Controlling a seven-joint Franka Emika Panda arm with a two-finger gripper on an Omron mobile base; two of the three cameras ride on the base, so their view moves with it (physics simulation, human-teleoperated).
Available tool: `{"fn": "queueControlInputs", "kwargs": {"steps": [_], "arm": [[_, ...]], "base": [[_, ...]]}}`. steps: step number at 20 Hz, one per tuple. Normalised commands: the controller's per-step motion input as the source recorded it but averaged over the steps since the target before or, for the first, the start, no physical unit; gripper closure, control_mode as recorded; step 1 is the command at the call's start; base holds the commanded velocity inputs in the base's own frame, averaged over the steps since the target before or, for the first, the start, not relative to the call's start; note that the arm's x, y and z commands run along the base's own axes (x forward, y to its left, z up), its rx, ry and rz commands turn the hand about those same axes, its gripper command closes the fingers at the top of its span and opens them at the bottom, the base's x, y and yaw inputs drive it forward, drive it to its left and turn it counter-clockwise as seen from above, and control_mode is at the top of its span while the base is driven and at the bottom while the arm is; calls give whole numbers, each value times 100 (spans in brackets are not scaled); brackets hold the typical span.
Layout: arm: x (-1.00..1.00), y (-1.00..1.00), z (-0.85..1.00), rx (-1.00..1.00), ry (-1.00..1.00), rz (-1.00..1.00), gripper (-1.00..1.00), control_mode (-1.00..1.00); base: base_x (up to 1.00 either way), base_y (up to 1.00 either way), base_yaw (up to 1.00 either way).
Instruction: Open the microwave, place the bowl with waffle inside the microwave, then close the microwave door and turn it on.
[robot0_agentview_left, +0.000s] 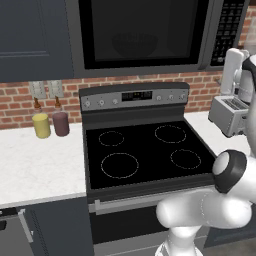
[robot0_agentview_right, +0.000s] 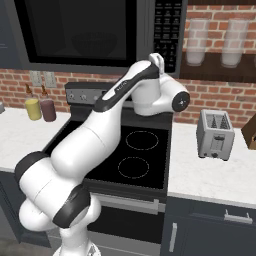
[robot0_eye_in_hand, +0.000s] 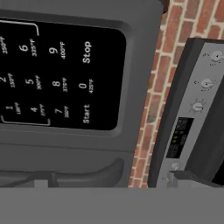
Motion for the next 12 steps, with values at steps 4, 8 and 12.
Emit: {"fn": "queueControlInputs", "kwargs": {"steps": [4, 8, 12], "arm": [[10, -29, -2, 0, 0, 0, -100, -100], [11, -13, -16, 0, 0, 0, -100, -100], [17, 0, -15, 0, 0, 0, -100, -100]], "base": [[0, 0, 0], [0, 0, 0], [0, 0, 0]]}}
